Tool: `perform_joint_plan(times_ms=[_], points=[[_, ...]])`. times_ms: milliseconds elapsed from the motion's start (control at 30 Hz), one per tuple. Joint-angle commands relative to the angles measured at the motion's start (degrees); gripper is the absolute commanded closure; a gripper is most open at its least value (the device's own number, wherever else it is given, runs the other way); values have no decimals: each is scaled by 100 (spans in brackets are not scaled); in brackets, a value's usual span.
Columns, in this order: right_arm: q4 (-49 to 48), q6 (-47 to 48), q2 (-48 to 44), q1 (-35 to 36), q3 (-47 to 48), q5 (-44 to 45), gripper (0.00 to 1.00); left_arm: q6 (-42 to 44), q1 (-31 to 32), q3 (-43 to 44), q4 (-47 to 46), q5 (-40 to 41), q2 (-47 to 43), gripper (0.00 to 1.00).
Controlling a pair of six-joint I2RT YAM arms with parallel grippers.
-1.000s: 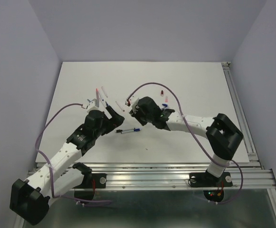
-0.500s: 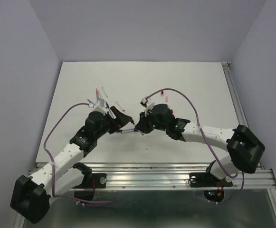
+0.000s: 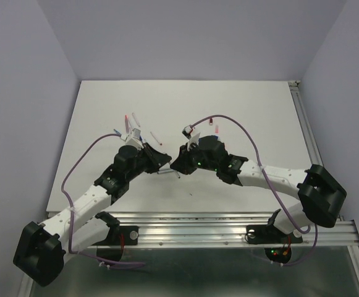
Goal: Open the pen caps
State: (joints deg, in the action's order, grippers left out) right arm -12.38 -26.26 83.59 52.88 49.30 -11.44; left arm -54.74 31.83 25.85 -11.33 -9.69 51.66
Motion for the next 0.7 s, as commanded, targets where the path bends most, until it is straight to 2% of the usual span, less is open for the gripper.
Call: perform_joint_plan(times_ms=[0,33,67,100,233,400,433,600,633,667], points=[[-309,-99,-106,47,10,-68,97,69,42,-62,-211,-24,11,88],[-317,-90,-98,55,18,-95,97,77,51,-62,-211,-15,28,99],[-283,-72,-97,55,27,-156,96,78,60,-53,-203,-24,28,100],[-256,-63,-89,55,36,-191,95,69,51,-53,-211,-15,28,100],[-142,-81,-27,73,89,-245,64,-45,68,-62,-220,73,2,100],[-28,-72,201,82,176,-166,55,-160,69,-62,-273,134,-112,100],[-36,-55,245,91,220,-165,56,-160,68,-62,-273,143,-130,100],[-168,-98,386,91,247,-209,77,-186,77,-53,-299,178,-191,100],[-177,-107,429,108,238,-235,82,-186,77,-45,-308,204,-200,100],[-212,-116,430,143,221,-279,94,-177,86,-1,-299,240,-191,100]])
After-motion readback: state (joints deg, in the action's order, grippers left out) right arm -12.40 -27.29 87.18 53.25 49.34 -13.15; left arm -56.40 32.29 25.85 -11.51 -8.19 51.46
